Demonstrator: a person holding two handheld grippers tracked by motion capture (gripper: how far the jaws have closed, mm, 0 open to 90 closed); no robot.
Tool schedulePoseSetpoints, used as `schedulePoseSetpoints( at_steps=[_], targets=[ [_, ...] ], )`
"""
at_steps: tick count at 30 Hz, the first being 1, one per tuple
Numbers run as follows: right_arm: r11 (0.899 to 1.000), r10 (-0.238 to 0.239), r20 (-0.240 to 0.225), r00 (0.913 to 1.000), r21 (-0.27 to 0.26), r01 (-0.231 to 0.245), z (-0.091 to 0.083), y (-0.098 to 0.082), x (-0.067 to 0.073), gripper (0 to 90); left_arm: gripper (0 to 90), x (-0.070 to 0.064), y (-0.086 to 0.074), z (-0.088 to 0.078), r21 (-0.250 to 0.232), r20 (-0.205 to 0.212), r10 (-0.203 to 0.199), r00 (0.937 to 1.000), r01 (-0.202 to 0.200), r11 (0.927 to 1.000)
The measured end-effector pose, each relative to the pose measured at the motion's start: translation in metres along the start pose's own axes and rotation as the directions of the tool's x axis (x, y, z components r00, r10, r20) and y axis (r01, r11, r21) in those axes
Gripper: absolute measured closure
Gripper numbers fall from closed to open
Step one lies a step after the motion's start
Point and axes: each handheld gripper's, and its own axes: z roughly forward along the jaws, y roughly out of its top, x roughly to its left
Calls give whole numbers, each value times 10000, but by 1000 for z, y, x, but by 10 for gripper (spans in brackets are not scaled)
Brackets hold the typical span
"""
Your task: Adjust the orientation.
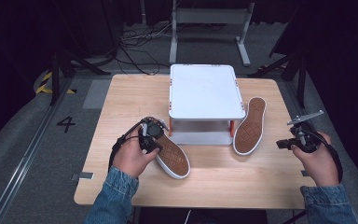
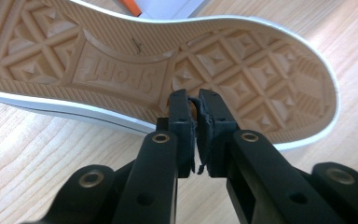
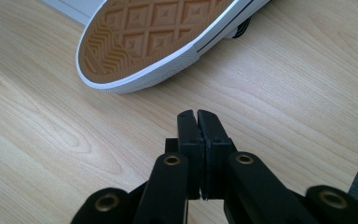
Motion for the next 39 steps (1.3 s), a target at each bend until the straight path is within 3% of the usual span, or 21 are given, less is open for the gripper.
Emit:
schedulePoseSetpoints(
  at_steps=[4,8,10,11,13,17,18,21,23,24,26,30,33,34,36,39],
  targets=[
    [10000,-26,40,10000,-63,26,-2,1,1,864,862,1,-5,2,524,58,-216,9997,213,9984],
    [9999,-69,24,10000,-125,69,-4,3,2,844,849,3,-15,9,1327,315,-483,9983,438,9902],
    [9998,-139,-16,9999,-131,139,-4,4,3,823,829,7,-21,13,1808,418,-719,9965,632,9815],
    [9998,-162,-21,9999,-126,162,-3,5,3,815,837,9,-25,16,2136,430,-957,9945,844,9733],
    [9997,-225,-1,9997,-56,225,1,8,4,806,827,10,-29,16,2397,193,-1068,9941,991,9658],
    [9994,-343,-42,9994,19,343,6,12,6,788,749,13,-32,17,2160,429,-1235,9914,1115,9700],
    [9994,-354,-31,9994,29,354,6,13,7,781,675,12,-33,17,2068,482,-1176,9919,1052,9727],
    [9993,-378,-4,9993,-55,378,4,13,8,765,626,13,-31,9,1531,643,-1145,9913,1035,9828],
    [9994,-342,83,9994,-111,342,3,12,8,766,626,12,-27,-4,759,662,-1127,9914,1076,9913],
    [9994,-342,83,9994,-111,342,3,12,8,766,651,12,-27,-4,759,662,-1127,9914,1076,9913],
    [9995,-306,134,9994,-76,307,3,10,7,776,694,9,-22,-13,96,649,-981,9931,977,9952],
    [9997,-246,196,9995,21,246,2,3,7,776,708,3,-4,-15,-746,155,-561,9983,571,9956],
    [9999,-127,297,9995,-14,128,-2,-3,6,774,704,4,5,-7,-544,35,-533,9986,534,9971],
    [10000,-77,327,9994,-39,78,-3,-5,5,774,717,5,6,-2,-182,155,-487,9987,490,9986],
    [10000,5,373,9993,-100,-1,-7,-8,3,774,799,6,4,-2,-362,504,-556,9972,575,9977],
    [9999,28,362,9993,-143,-23,-8,-7,2,773,819,7,-4,-9,-307,409,-845,9956,858,9958]
  ],
)
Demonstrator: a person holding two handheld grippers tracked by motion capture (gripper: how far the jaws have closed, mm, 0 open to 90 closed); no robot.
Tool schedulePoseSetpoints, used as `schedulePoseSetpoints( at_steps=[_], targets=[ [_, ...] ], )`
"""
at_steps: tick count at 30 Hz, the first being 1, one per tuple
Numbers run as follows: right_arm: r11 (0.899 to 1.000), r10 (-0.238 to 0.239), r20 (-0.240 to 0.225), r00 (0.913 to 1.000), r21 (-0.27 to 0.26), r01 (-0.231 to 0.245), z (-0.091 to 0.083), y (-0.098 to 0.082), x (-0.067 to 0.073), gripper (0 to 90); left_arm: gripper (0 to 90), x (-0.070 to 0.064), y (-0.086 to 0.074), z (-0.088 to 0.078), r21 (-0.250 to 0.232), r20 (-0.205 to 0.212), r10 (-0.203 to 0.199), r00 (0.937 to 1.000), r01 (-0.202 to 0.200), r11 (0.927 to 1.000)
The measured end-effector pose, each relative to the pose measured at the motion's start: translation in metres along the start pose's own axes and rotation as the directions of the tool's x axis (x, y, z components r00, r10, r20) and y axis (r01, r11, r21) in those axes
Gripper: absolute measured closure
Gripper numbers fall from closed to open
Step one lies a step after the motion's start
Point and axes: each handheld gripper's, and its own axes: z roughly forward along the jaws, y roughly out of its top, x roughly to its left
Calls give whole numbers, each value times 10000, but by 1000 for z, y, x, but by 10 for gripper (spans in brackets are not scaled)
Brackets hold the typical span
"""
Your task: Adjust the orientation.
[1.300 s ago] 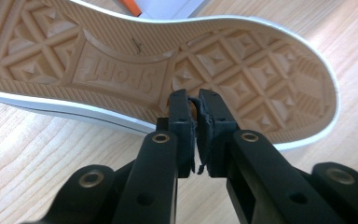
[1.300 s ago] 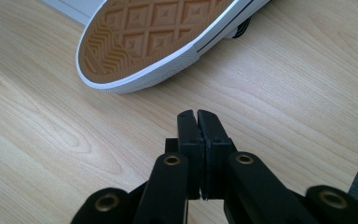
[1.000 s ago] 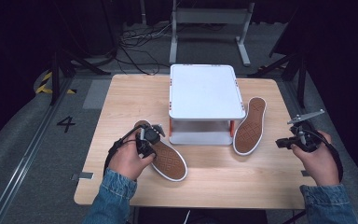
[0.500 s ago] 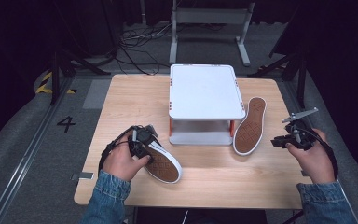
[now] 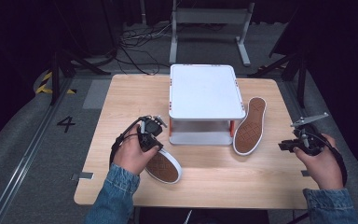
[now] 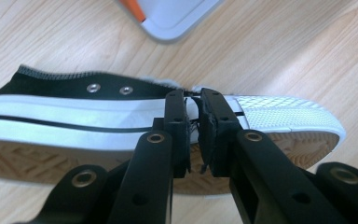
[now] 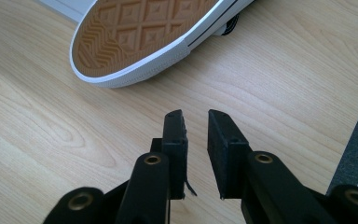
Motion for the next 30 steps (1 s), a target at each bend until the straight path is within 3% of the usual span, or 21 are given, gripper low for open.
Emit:
schedulePoseSetpoints(
  at_steps=[2,6,8,14,17,22,23,24,25,26,28,29,30],
  targets=[
    [9999,-118,-59,9999,3,118,2,4,1,771,819,2,-6,-4,-69,-38,-107,9999,107,9999],
    [9995,-322,-127,9994,-6,322,6,11,5,762,817,12,-22,-14,-145,364,-236,9991,242,9996],
    [9985,-548,-219,9983,35,549,10,20,9,756,809,19,-36,-21,47,548,-526,9971,524,9986],
    [9987,-489,-372,9981,-160,484,12,31,11,750,792,22,-61,-32,825,334,-811,9961,781,9935],
    [9980,-588,-403,9975,-239,578,12,34,12,744,792,24,-69,-35,1289,302,-988,9946,941,9872],
    [9973,-684,-416,9968,-284,673,13,39,16,737,761,29,-81,-34,2245,194,-1389,9901,1311,9656],
    [9972,-709,-420,9966,-275,698,15,40,18,735,759,29,-81,-34,2245,194,-1389,9901,1311,9656],
    [9969,-759,-463,9960,-257,748,16,41,19,734,757,32,-85,-31,2752,178,-1503,9885,1397,9512],
    [9966,-800,-482,9956,-226,789,17,41,21,733,757,32,-86,-30,2897,163,-1522,9882,1410,9467],
    [9965,-813,-477,9955,-227,803,18,42,21,733,757,34,-89,-26,3250,133,-1569,9875,1442,9347],
    [9960,-883,-492,9949,-201,874,19,43,23,731,760,37,-95,-17,3866,113,-1302,9914,1157,9150],
    [9959,-892,-491,9948,-215,882,19,43,23,729,763,39,-98,-13,4052,239,-1209,9924,1009,9086],
    [9959,-884,-501,9948,-217,875,19,44,23,725,750,43,-101,-9,4059,650,-1371,9884,993,9085]
  ],
)
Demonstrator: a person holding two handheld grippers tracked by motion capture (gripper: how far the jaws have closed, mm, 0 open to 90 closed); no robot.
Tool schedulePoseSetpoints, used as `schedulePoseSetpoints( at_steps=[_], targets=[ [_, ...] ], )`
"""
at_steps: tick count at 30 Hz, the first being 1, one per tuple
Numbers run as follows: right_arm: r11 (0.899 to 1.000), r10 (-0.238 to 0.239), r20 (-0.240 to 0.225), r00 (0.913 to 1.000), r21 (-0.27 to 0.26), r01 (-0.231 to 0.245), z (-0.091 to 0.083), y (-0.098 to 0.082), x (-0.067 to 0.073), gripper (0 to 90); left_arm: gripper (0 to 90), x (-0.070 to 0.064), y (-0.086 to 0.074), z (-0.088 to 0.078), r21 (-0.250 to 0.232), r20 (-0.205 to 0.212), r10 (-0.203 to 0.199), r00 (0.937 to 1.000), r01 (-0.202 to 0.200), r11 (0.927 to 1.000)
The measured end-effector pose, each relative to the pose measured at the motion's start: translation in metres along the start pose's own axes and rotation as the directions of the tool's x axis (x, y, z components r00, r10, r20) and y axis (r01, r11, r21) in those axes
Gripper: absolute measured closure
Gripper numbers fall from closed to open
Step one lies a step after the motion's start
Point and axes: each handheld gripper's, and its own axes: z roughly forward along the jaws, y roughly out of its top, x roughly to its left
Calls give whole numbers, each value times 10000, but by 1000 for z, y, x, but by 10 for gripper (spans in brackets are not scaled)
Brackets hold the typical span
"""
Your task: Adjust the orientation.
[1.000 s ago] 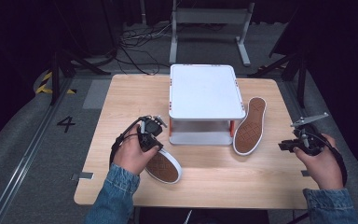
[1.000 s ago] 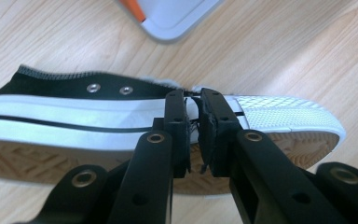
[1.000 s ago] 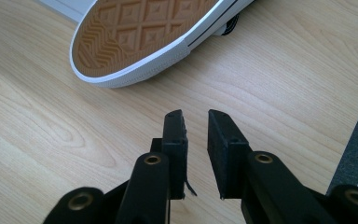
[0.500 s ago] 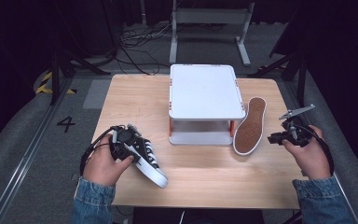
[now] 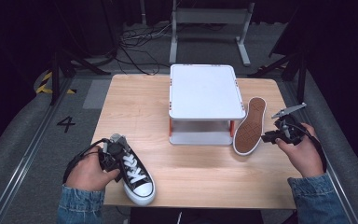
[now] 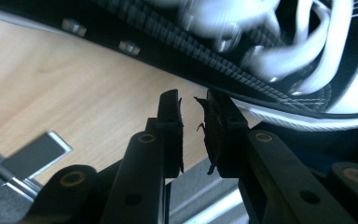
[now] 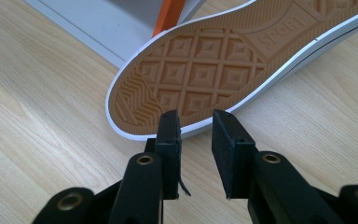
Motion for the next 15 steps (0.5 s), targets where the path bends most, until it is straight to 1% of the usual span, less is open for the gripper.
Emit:
schedulePoseSetpoints(
  at_steps=[1,2,3,4,5,6,7,8,9,10,11,12,13,15],
  targets=[
    [10000,8,-1,10000,-1,-8,0,0,0,725,690,2,-1,0,-109,187,81,9998,-79,9999],
    [10000,13,8,10000,-20,-13,-1,0,-1,723,682,3,-2,-3,-256,251,160,9996,-153,9996],
    [10000,12,32,10000,-16,-12,-1,-1,-1,721,658,2,-3,-7,-410,232,215,9995,-205,9989],
    [10000,12,32,10000,-16,-12,-1,-1,-1,721,608,2,-3,-7,-410,232,215,9995,-205,9989],
    [10000,40,18,10000,-27,-40,-1,-1,-2,718,608,-1,-5,-15,-712,-66,401,9992,-404,9966],
    [10000,61,22,10000,-25,-61,-1,-1,-3,711,521,-4,-5,-20,-985,-362,370,9987,-404,9943],
    [10000,79,3,10000,-26,-79,-1,-2,-3,707,493,-5,-5,-25,-1236,-516,363,9980,-425,9914],
    [10000,97,-17,10000,-1,-97,0,-2,-3,703,471,-6,-5,-29,-1595,-793,335,9963,-459,9861],
    [10000,79,-13,10000,4,-79,0,-3,-2,696,426,-7,-4,-33,-1967,-1159,277,9929,-503,9792],
    [10000,72,-10,10000,-2,-72,0,-3,-2,692,427,-7,-2,-36,-2296,-1333,135,9910,-441,9723],
    [10000,61,0,10000,-23,-61,-1,-3,-1,687,408,-7,0,-38,-2685,-1522,-73,9883,-342,9627],
    [10000,40,4,10000,-77,-40,-2,-4,-1,682,355,-7,3,-39,-2878,-1653,-92,9862,-393,9569],
    [9999,58,1,10000,-103,-58,-3,-4,-1,679,353,-7,6,-38,-3026,-1616,-124,9868,-376,9524],
    [9999,79,61,10000,-116,-78,-5,-7,-2,671,323,-4,13,-34,-2978,-1557,-13,9878,-457,9535]
  ],
)
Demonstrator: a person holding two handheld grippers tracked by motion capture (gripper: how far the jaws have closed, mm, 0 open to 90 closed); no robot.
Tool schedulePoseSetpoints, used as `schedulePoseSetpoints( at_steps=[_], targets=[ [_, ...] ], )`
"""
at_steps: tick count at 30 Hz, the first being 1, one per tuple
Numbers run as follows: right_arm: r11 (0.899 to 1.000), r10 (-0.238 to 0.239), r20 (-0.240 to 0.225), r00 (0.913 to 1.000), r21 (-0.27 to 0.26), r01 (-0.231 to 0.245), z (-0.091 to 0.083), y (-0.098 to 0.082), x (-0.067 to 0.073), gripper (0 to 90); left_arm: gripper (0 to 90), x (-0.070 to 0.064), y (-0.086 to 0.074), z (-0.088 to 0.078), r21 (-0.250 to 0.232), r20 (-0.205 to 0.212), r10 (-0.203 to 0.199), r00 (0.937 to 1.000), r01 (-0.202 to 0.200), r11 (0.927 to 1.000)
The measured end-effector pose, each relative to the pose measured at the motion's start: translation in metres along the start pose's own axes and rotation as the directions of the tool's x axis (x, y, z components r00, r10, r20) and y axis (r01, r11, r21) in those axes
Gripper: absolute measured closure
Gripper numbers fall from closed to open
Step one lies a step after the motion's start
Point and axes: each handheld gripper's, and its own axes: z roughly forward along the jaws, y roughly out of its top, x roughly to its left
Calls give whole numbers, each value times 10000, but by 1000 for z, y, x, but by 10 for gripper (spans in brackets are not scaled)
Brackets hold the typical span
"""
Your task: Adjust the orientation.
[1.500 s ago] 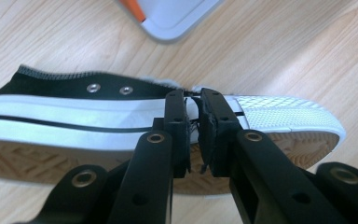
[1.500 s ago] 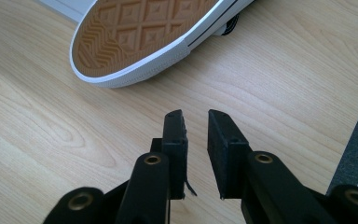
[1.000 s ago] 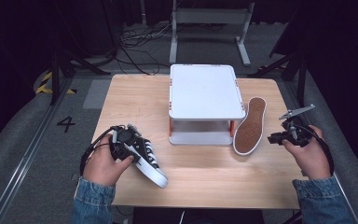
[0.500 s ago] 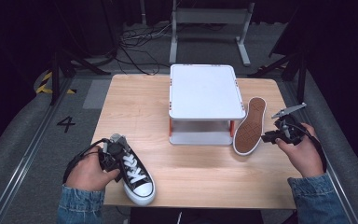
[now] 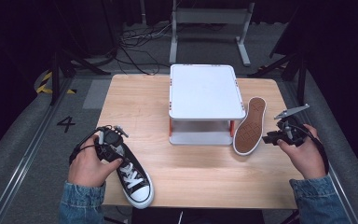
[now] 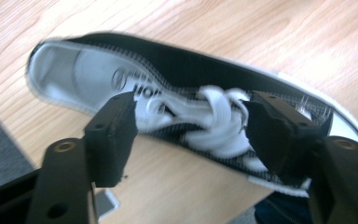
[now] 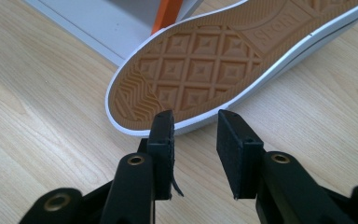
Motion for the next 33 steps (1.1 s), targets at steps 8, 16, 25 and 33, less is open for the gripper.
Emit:
schedulePoseSetpoints(
  at_steps=[8,16,25,33],
  targets=[
    [9998,188,158,9997,-75,-187,-4,-7,-3,641,334,-3,5,19,1031,469,1143,9923,-1187,9876],
    [10000,57,185,9998,-32,-57,-2,-7,0,627,332,-8,-3,19,1285,444,1155,9923,-1203,9844],
    [10000,-54,160,9999,13,54,0,-6,3,623,855,-13,9,24,1755,847,623,9945,-764,9815],
    [10000,-90,209,9997,17,90,0,-7,1,623,864,-10,10,5,318,1516,-427,9875,383,9988]
  ],
)
